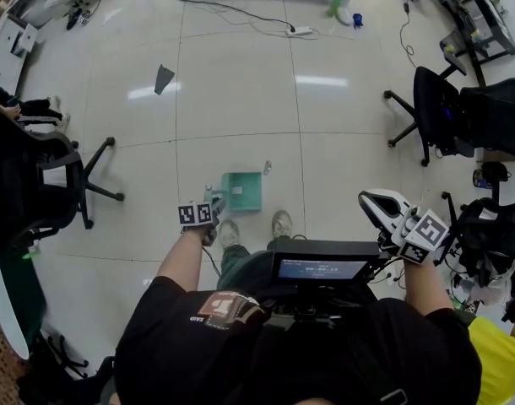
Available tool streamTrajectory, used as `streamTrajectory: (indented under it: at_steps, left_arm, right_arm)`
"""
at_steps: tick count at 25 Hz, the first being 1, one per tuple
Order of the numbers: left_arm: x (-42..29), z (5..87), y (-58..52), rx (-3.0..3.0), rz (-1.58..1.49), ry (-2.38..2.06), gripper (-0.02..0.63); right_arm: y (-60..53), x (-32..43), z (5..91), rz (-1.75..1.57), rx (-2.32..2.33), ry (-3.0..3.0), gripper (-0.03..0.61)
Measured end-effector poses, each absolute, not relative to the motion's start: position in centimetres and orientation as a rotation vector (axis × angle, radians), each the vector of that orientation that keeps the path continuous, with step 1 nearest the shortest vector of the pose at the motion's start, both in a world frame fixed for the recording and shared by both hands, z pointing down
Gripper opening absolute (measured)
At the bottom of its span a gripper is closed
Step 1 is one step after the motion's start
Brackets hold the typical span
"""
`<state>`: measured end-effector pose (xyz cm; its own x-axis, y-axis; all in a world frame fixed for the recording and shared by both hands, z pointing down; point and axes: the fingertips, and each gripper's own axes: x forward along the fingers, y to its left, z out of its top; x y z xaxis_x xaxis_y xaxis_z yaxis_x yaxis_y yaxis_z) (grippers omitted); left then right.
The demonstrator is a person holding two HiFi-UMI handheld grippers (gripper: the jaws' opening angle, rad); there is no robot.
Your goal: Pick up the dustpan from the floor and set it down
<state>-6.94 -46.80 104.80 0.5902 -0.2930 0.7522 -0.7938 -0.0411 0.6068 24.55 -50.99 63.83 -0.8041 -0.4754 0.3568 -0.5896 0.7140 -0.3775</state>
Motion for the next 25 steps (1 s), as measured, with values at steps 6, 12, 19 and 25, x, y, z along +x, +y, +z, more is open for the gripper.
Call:
streamTrajectory:
  at_steps: [6,12,19,25]
  left_arm:
    - [-7.5,100.8,-42.6,1.583,0.666,-0.91,0.384]
    - [-10.7,98.6,-39.7,1.574,0.951,-0.981,0.41]
    - [-14.3,95.9,-39.8,1.635,0.999,-1.119,0.419]
    - [-15.6,78.2,-42.5,1.895,0.277,-1.286,0.419]
  right_arm:
    - [-49.1,22.4,58.7,0.656,0.824,-2.744,0.009]
    - [-46.6,20.1,54.5,0.606,0.822,-2.775,0.009]
    - [-44.7,18.3,52.9,0.579,0.838,-2.79,0.009]
    - [-42.6,18.2,47.3,0.506,0.856,-2.858,0.009]
